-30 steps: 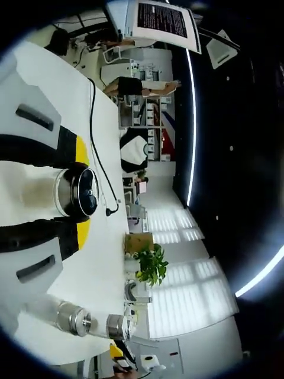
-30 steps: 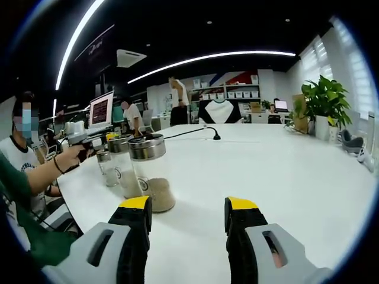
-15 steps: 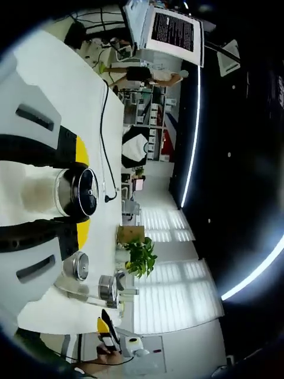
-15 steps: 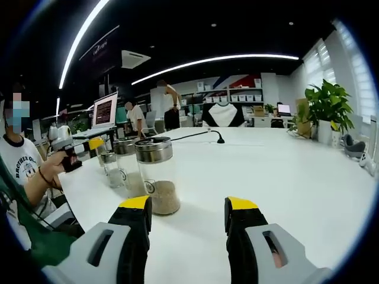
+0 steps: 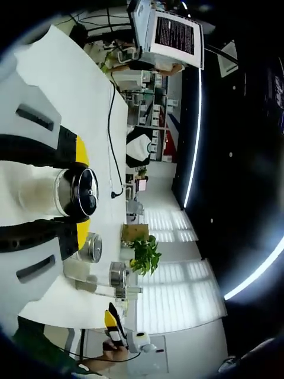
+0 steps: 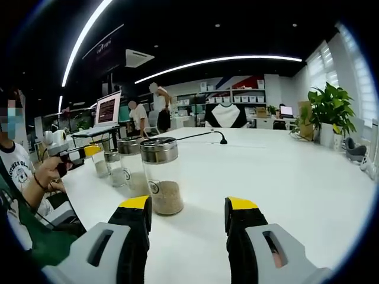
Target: Rotate the seasoning bottle until the label or dispensing opening points toward the visible target arrow and the bottle remains upright within the marked orientation range
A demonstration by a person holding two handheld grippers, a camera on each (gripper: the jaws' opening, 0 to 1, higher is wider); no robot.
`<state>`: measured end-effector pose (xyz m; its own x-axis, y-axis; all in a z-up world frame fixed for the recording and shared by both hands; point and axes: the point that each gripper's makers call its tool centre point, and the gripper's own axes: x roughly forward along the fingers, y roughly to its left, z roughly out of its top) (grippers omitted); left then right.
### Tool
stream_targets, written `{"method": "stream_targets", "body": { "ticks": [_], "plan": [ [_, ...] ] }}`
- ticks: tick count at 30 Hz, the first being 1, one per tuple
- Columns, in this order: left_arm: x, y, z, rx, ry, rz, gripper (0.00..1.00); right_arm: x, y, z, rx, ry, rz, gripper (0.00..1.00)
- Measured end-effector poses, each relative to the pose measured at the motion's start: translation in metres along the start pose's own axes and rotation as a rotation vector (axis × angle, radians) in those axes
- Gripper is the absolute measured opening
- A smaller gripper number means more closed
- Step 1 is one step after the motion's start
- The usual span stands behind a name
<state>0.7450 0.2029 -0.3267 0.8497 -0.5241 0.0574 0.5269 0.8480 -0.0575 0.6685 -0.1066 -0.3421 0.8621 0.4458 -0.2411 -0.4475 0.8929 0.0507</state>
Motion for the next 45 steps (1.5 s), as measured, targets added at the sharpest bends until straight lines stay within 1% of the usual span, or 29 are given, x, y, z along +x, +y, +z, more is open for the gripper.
{"method": "stream_targets", "body": {
  "ticks": [2, 3, 6, 7, 8, 9, 10, 12, 18, 25, 32, 39, 40, 42, 45],
  "plan": [
    [0.001, -0.002, -0.003, 0.036, 0.007, 0.005, 0.33, 0.0, 0.0, -0.001, 0.001, 0.001, 0.0, 0.49],
    [0.001, -0.003, -0.005, 0.041, 0.012, 0.005, 0.33, 0.0, 0.0, -0.001, 0.001, 0.002, 0.0, 0.49],
    [0.002, -0.004, -0.011, 0.026, 0.027, 0.002, 0.33, 0.0, 0.0, -0.001, 0.001, 0.002, -0.002, 0.49],
    [0.003, -0.005, -0.008, 0.041, 0.007, -0.001, 0.33, 0.0, -0.001, -0.001, 0.001, 0.001, -0.003, 0.49],
    [0.003, -0.006, -0.007, 0.049, -0.002, 0.004, 0.33, 0.0, -0.001, -0.001, 0.002, 0.001, -0.003, 0.49],
    [0.003, -0.007, -0.007, 0.062, 0.003, 0.007, 0.33, 0.0, -0.003, -0.001, 0.002, 0.001, -0.004, 0.49],
    [0.002, -0.008, -0.007, 0.093, 0.007, 0.01, 0.33, 0.0, -0.004, -0.001, 0.003, 0.002, -0.004, 0.49],
    [0.0, -0.007, -0.008, 0.059, -0.007, 0.012, 0.33, 0.001, -0.004, -0.001, 0.004, 0.001, -0.004, 0.49],
    [-0.002, -0.008, -0.008, 0.064, -0.02, 0.017, 0.33, 0.001, -0.004, -0.003, 0.007, 0.003, 0.001, 0.49],
    [-0.004, -0.009, -0.008, 0.067, -0.022, 0.02, 0.33, -0.001, -0.007, -0.002, 0.008, -0.001, -0.006, 0.49],
    [-0.004, -0.01, -0.008, 0.068, -0.019, 0.017, 0.33, 0.001, -0.006, -0.002, 0.009, -0.001, 0.003, 0.49],
    [-0.003, -0.009, -0.009, 0.073, -0.009, -0.023, 0.33, 0.001, -0.006, -0.001, 0.007, -0.003, 0.007, 0.49],
    [-0.002, -0.009, -0.009, 0.064, -0.005, -0.038, 0.33, 0.001, -0.006, -0.001, 0.006, -0.005, 0.005, 0.49],
    [-0.002, -0.009, -0.009, 0.071, 0.008, -0.048, 0.33, 0.0, -0.005, 0.0, 0.002, -0.004, 0.003, 0.49],
    [-0.001, -0.009, -0.01, 0.07, 0.005, -0.062, 0.33, 0.0, -0.006, 0.001, 0.003, -0.008, 0.0, 0.49]
  ]
}}
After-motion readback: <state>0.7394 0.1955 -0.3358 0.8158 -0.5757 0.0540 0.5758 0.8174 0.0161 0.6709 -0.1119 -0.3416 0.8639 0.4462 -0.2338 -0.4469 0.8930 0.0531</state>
